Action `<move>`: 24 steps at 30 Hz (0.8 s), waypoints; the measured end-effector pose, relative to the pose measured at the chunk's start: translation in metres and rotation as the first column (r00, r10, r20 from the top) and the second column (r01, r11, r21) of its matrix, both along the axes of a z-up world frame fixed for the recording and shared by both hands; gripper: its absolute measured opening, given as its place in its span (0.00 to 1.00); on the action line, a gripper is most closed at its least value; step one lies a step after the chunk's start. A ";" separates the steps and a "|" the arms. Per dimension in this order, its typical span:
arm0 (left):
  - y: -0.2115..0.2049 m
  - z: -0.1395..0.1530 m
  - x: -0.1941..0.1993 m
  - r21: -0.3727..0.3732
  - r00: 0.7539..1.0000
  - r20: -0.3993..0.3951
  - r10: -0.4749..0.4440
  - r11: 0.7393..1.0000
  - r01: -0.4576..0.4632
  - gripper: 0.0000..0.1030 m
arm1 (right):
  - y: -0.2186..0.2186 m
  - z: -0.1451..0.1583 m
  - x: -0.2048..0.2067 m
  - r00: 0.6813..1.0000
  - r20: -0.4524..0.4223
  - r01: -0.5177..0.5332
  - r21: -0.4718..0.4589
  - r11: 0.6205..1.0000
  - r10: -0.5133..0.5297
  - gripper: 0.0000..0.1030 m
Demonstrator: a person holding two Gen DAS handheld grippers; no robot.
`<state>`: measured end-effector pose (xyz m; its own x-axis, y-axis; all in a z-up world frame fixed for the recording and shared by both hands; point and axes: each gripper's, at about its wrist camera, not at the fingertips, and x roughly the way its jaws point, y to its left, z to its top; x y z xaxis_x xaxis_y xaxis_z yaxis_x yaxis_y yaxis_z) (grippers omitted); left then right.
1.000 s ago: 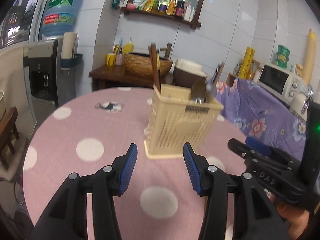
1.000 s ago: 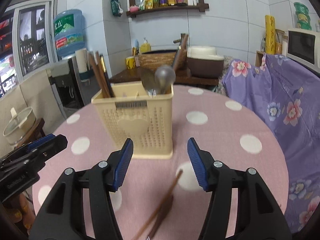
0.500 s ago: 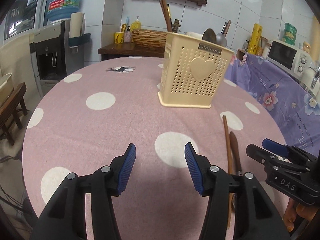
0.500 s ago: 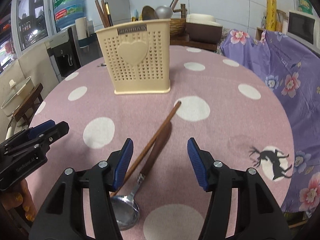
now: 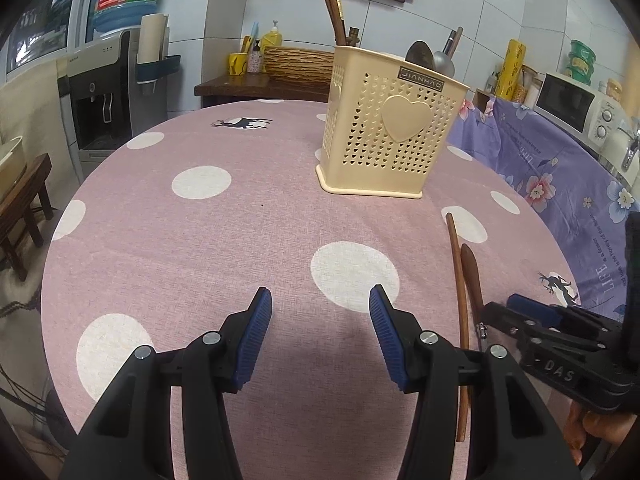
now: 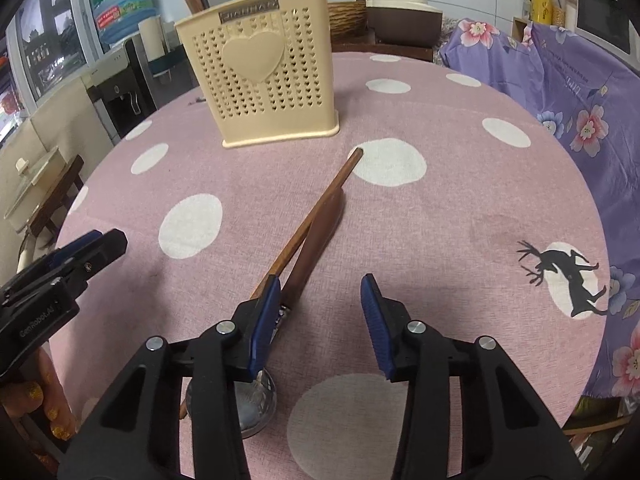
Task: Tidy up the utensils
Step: 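Move both tools back toward the wooden-handled spoon and last chopstick, then grasp the wooden-handled spoon with the right tool while the left tool grasps the last chopstick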
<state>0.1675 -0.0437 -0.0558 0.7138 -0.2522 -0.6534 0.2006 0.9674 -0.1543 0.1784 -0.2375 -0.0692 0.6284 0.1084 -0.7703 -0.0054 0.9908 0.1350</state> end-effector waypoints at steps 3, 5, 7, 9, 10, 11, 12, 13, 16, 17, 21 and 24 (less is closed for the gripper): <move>-0.003 -0.001 -0.001 0.006 1.000 -0.001 -0.005 1.000 0.005 0.50 | 0.008 -0.002 0.004 1.000 -0.011 -0.001 -0.025 1.000 0.001 0.37; -0.004 -0.002 0.000 0.009 1.000 -0.005 -0.007 1.000 0.007 0.50 | 0.014 -0.003 0.006 1.000 -0.013 0.002 -0.069 0.998 -0.003 0.35; -0.007 -0.002 0.000 0.014 1.000 -0.004 -0.012 1.000 0.012 0.50 | 0.017 -0.002 0.008 1.000 -0.019 -0.003 -0.088 0.996 0.001 0.26; -0.010 -0.002 0.000 0.017 1.000 -0.006 -0.021 1.000 0.022 0.50 | 0.016 -0.002 0.008 1.000 -0.026 -0.012 -0.106 0.994 0.009 0.18; -0.012 -0.002 0.000 0.020 0.999 -0.009 -0.031 0.999 0.031 0.50 | 0.013 -0.002 0.008 0.999 -0.030 -0.020 -0.104 0.994 0.017 0.17; -0.014 -0.002 0.000 0.021 0.999 -0.012 -0.039 0.999 0.039 0.50 | 0.008 -0.001 0.007 0.999 -0.034 -0.025 -0.097 0.995 0.022 0.16; -0.017 -0.002 0.000 0.021 0.999 -0.015 -0.050 0.999 0.050 0.50 | 0.003 -0.001 0.006 0.999 -0.034 -0.021 -0.098 0.995 0.018 0.15; -0.020 -0.002 0.001 0.018 0.998 -0.020 -0.062 0.998 0.062 0.50 | -0.004 0.000 0.004 0.999 -0.033 -0.013 -0.109 0.994 0.009 0.13; -0.029 -0.001 0.003 0.005 0.994 -0.040 -0.102 0.995 0.103 0.50 | -0.029 -0.001 0.000 0.999 -0.031 0.011 -0.110 0.994 -0.015 0.11; -0.032 -0.001 0.004 0.001 0.992 -0.048 -0.116 0.993 0.116 0.50 | -0.040 -0.001 -0.001 0.999 -0.029 0.033 -0.108 0.994 -0.036 0.11; -0.052 -0.002 0.009 -0.021 0.979 -0.086 -0.185 0.983 0.184 0.50 | -0.065 -0.002 -0.002 0.997 -0.023 0.069 -0.087 0.994 -0.071 0.11; -0.072 -0.003 0.012 -0.006 0.967 -0.106 -0.232 0.972 0.233 0.50 | -0.067 -0.003 -0.002 0.997 -0.013 0.069 -0.090 0.994 -0.071 0.11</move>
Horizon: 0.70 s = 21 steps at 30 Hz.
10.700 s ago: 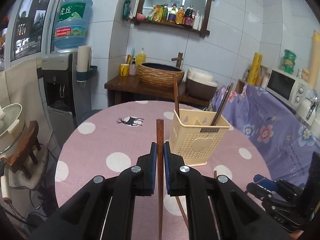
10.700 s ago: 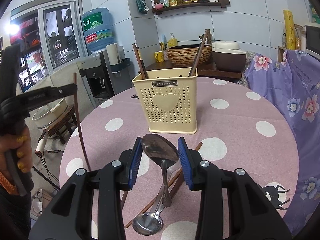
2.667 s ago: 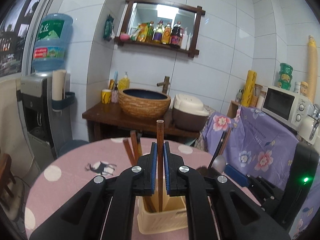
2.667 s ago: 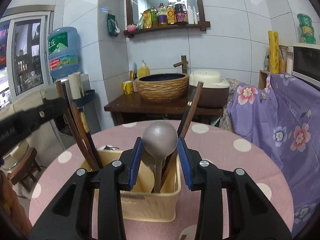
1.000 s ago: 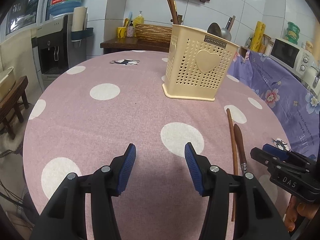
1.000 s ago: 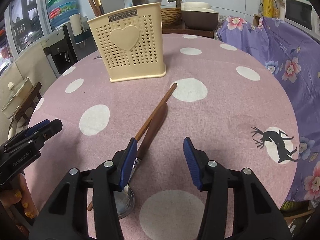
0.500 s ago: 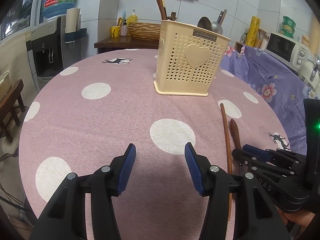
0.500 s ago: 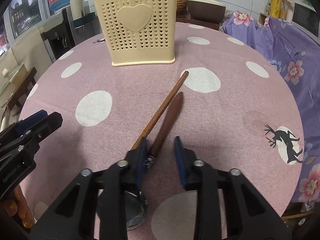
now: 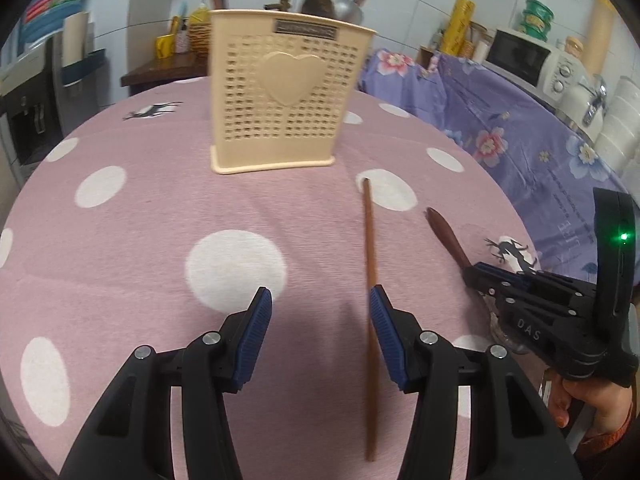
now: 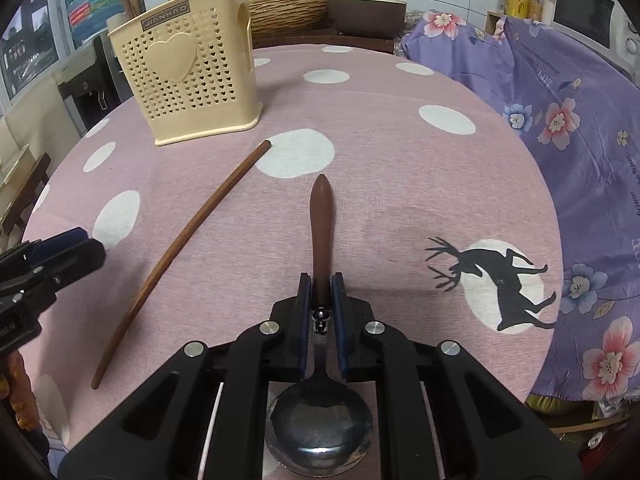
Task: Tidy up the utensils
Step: 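Grasp the wooden-handled spoon with the right tool while the left tool grasps the last chopstick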
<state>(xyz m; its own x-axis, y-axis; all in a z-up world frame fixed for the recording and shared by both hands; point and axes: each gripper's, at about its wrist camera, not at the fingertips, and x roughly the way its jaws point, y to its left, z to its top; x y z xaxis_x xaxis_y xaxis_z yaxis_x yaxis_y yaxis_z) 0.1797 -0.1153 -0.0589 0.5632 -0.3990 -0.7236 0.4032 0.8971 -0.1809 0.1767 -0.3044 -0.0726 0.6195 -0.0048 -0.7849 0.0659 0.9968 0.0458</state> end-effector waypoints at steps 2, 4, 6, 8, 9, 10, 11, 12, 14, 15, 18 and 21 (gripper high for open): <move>-0.013 -0.001 0.003 0.021 1.000 -0.004 -0.026 0.999 0.026 0.50 | 0.001 0.000 0.000 1.000 0.007 -0.006 0.004 1.000 0.006 0.12; -0.022 -0.002 0.007 0.039 0.999 -0.011 -0.043 0.998 0.044 0.50 | -0.001 0.001 0.000 1.000 0.016 -0.017 0.032 0.999 0.016 0.27; -0.032 -0.003 0.014 0.069 0.999 -0.012 -0.051 0.996 0.052 0.50 | -0.005 0.004 -0.001 0.999 0.040 -0.008 0.059 0.998 0.005 0.41; -0.041 -0.003 0.022 0.087 0.998 -0.018 -0.063 0.994 0.065 0.50 | -0.010 0.008 -0.002 0.998 0.063 0.008 0.067 0.998 -0.012 0.44; -0.047 -0.004 0.027 0.099 0.997 -0.020 -0.069 0.993 0.071 0.49 | -0.012 0.009 -0.002 0.997 0.069 0.015 0.074 0.997 -0.020 0.44; -0.051 -0.005 0.031 0.107 0.997 -0.021 -0.073 0.991 0.075 0.49 | -0.015 0.010 -0.003 0.997 0.075 0.021 0.084 0.996 -0.027 0.44; -0.058 -0.007 0.037 0.116 0.997 -0.028 -0.077 0.990 0.079 0.45 | -0.018 0.011 -0.004 0.996 0.078 0.026 0.091 0.996 -0.033 0.44; -0.062 -0.009 0.041 0.121 0.997 -0.035 -0.074 0.990 0.078 0.44 | -0.020 0.012 -0.005 0.996 0.081 0.031 0.094 0.995 -0.038 0.44; -0.071 -0.011 0.050 0.125 0.996 -0.046 -0.074 0.989 0.079 0.42 | -0.026 0.012 -0.007 0.995 0.084 0.041 0.099 0.994 -0.049 0.44; -0.076 -0.012 0.053 0.132 0.996 -0.041 -0.074 0.988 0.079 0.42 | -0.029 0.011 -0.008 0.995 0.082 0.044 0.102 0.994 -0.053 0.44; -0.087 -0.015 0.062 0.173 0.997 -0.030 -0.071 0.982 0.075 0.36 | -0.036 0.010 -0.011 0.995 0.082 0.056 0.103 0.993 -0.065 0.44; -0.094 -0.016 0.071 0.197 0.998 -0.025 -0.065 0.978 0.069 0.30 | -0.041 0.010 -0.012 0.994 0.083 0.064 0.107 0.992 -0.073 0.44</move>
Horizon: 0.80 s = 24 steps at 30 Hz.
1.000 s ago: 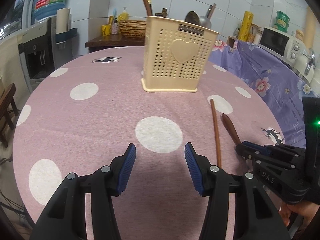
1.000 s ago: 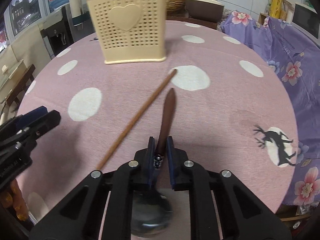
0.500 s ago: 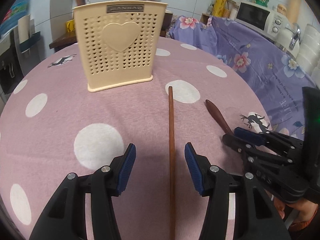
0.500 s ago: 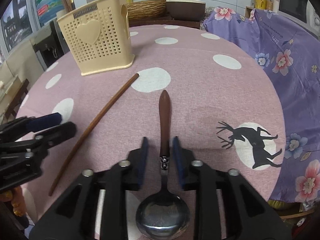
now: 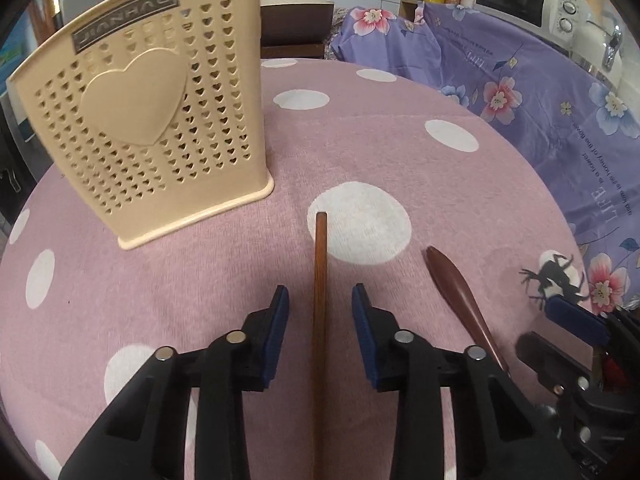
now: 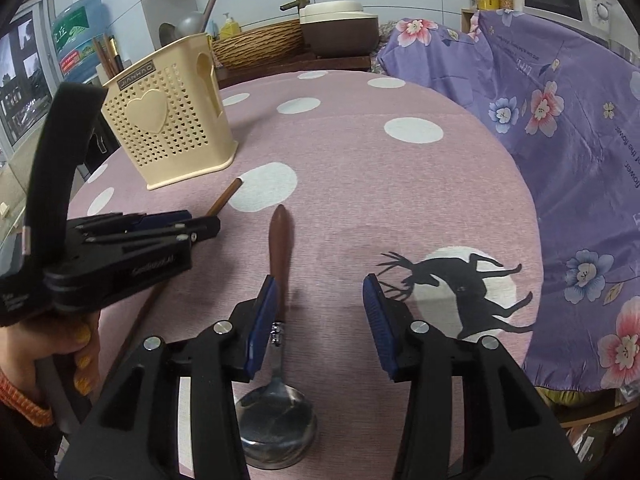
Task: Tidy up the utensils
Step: 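Grasp the wooden-handled spoon with the right tool while the left tool grasps the last chopstick, then lift the spoon and chopstick and lower them into the cream holder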
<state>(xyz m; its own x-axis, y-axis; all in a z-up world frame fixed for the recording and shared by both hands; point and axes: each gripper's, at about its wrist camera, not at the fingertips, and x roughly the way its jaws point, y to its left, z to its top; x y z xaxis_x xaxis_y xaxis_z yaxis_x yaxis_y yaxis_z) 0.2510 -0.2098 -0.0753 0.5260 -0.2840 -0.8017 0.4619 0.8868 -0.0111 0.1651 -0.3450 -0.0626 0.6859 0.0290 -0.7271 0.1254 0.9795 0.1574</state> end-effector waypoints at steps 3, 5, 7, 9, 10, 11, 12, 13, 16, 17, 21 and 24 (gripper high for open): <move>-0.007 0.000 0.008 0.031 1.000 0.003 -0.004 0.999 0.004 0.28 | -0.001 0.000 0.002 1.000 0.000 -0.002 -0.004 1.000 0.002 0.44; -0.010 0.001 0.013 0.044 1.000 -0.006 -0.006 0.999 0.006 0.22 | 0.000 0.000 0.004 1.000 0.000 -0.005 -0.002 1.000 0.005 0.44; -0.014 0.001 0.016 0.069 1.000 -0.006 -0.010 0.998 0.010 0.13 | 0.001 0.001 0.007 1.000 -0.001 -0.011 0.003 1.000 0.011 0.44; -0.015 0.002 0.019 0.073 1.000 -0.010 -0.006 0.997 0.007 0.08 | 0.003 0.002 0.008 1.000 0.000 -0.022 0.002 1.000 0.022 0.44; -0.013 0.002 0.020 0.062 1.000 -0.019 0.001 0.998 0.000 0.08 | 0.005 0.003 0.009 1.000 0.000 -0.027 -0.001 1.000 0.027 0.44; -0.014 0.002 0.021 0.054 1.000 -0.025 0.004 0.999 -0.002 0.08 | 0.007 0.004 0.011 0.999 0.001 -0.037 -0.005 0.999 0.037 0.44; -0.012 0.003 0.021 0.043 1.000 -0.031 0.006 0.999 -0.005 0.08 | 0.008 0.005 0.012 0.999 0.001 -0.046 -0.005 0.999 0.046 0.44; -0.011 0.003 0.021 0.033 0.999 -0.032 0.008 0.999 -0.007 0.08 | 0.010 0.005 0.014 0.998 -0.002 -0.060 -0.002 0.998 0.060 0.44; 0.000 0.013 0.015 -0.020 1.000 -0.022 0.013 1.000 -0.014 0.08 | 0.015 0.006 0.020 0.995 -0.015 -0.094 0.011 0.996 0.094 0.44; 0.007 0.020 0.011 -0.050 1.000 -0.014 0.017 0.999 -0.018 0.08 | 0.016 0.006 0.023 0.995 -0.021 -0.102 0.010 0.995 0.103 0.44; 0.034 0.052 -0.009 -0.140 0.998 0.054 0.040 0.990 -0.032 0.08 | 0.026 0.002 0.040 0.990 -0.049 -0.131 -0.030 0.991 0.129 0.44; 0.060 0.079 -0.028 -0.211 0.992 0.111 0.067 0.976 -0.042 0.08 | 0.030 -0.003 0.052 0.987 -0.084 -0.144 -0.048 0.988 0.139 0.43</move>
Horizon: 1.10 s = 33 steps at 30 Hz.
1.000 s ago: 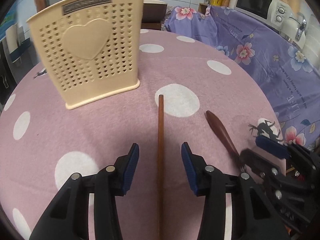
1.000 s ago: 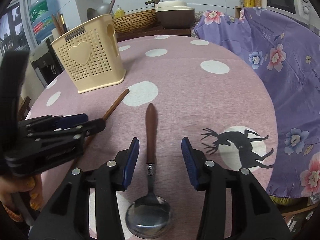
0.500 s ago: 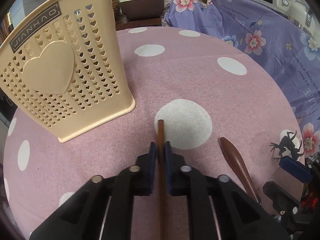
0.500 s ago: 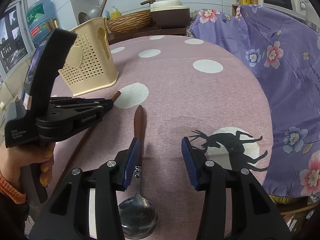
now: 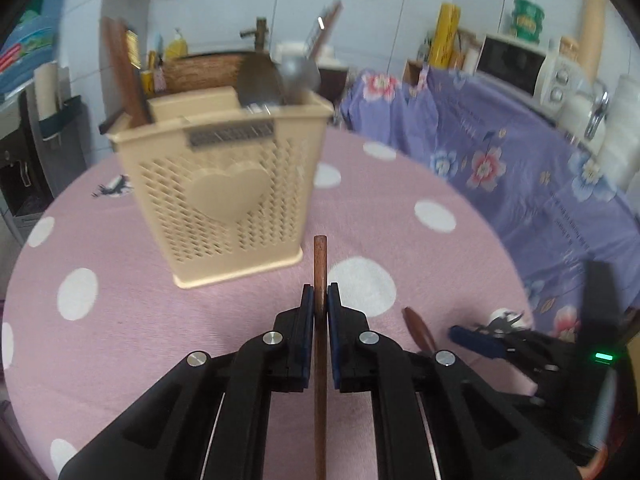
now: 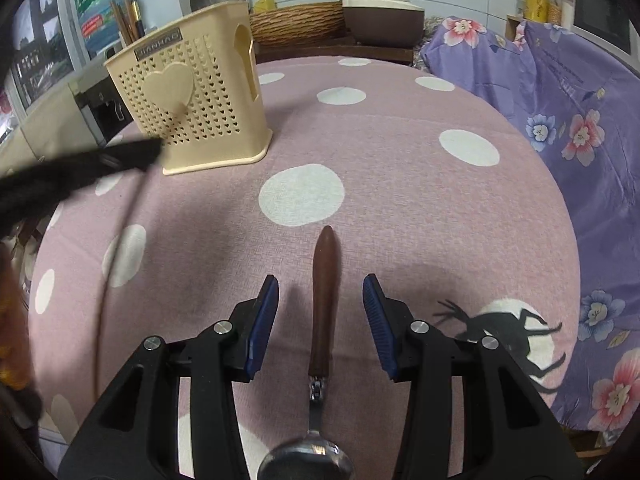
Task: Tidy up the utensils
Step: 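Lift the spoon and chopstick and lower them into the cream holder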
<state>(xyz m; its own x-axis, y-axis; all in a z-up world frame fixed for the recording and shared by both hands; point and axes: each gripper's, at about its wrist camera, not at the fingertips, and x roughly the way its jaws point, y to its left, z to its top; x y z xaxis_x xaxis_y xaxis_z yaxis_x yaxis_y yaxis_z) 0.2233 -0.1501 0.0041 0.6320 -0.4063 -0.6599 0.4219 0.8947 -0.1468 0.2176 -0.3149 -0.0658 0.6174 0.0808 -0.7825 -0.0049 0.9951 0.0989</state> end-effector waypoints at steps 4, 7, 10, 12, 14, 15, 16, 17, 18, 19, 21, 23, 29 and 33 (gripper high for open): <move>0.032 0.027 -0.022 -0.049 0.996 0.081 0.046 0.998 -0.043 0.08 | 0.004 -0.006 0.014 0.999 -0.032 -0.001 -0.037 0.999 0.000 0.40; 0.047 0.034 -0.030 -0.078 0.993 0.095 0.064 0.995 -0.056 0.08 | 0.009 -0.006 0.018 0.999 -0.037 -0.001 -0.076 0.997 -0.002 0.36; 0.057 0.037 -0.034 -0.078 0.989 0.115 0.089 0.994 -0.081 0.08 | 0.012 -0.005 0.020 0.999 -0.046 -0.009 -0.085 0.996 0.005 0.27; 0.063 0.039 -0.035 -0.090 0.988 0.118 0.098 0.992 -0.088 0.08 | 0.014 -0.005 0.021 0.999 -0.054 -0.015 -0.087 0.996 0.010 0.20; 0.068 0.041 -0.036 -0.106 0.987 0.123 0.106 0.990 -0.093 0.08 | 0.015 -0.005 0.021 0.998 -0.057 -0.021 -0.091 0.996 0.015 0.16; 0.070 0.043 -0.037 -0.108 0.985 0.130 0.110 0.989 -0.096 0.08 | 0.015 -0.005 0.021 0.998 -0.058 -0.019 -0.091 0.996 0.014 0.16; 0.071 0.044 -0.037 -0.108 0.984 0.137 0.113 0.989 -0.099 0.08 | 0.015 -0.005 0.021 0.998 -0.058 -0.018 -0.087 0.996 0.013 0.16; 0.073 0.044 -0.038 -0.110 0.983 0.139 0.116 0.989 -0.101 0.08 | 0.015 -0.004 0.021 0.998 -0.059 -0.018 -0.079 0.997 0.014 0.16; 0.074 0.045 -0.038 -0.114 0.983 0.140 0.119 0.988 -0.103 0.08 | 0.015 -0.004 0.021 0.998 -0.059 -0.023 -0.065 0.998 0.019 0.16; 0.076 0.045 -0.038 -0.117 0.983 0.141 0.121 0.988 -0.105 0.08 | 0.015 -0.003 0.020 0.998 -0.054 -0.029 -0.047 0.998 0.026 0.16; 0.078 0.046 -0.038 -0.121 0.981 0.145 0.127 0.987 -0.110 0.08 | 0.017 0.001 0.016 0.999 -0.031 -0.031 -0.037 0.999 0.030 0.16; 0.080 0.047 -0.038 -0.127 0.980 0.149 0.131 0.986 -0.113 0.08 | 0.021 0.009 0.011 0.999 0.002 -0.035 -0.028 0.999 0.035 0.16; 0.090 0.053 -0.039 -0.152 0.974 0.166 0.152 0.980 -0.127 0.08 | 0.032 0.055 -0.011 0.988 0.139 -0.072 0.026 0.997 0.068 0.16; 0.098 0.061 -0.042 -0.166 0.968 0.192 0.163 0.977 -0.132 0.08 | 0.040 0.088 -0.025 0.966 0.243 -0.107 0.067 0.992 0.088 0.16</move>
<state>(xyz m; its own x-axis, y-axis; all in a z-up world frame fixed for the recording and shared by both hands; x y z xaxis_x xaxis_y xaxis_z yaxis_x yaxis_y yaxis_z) 0.1811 -0.0520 0.0656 0.8067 -0.3836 -0.4496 0.3219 0.9232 -0.2101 0.1921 -0.2745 0.0218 0.7718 0.2057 -0.6017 -0.1347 0.9776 0.1614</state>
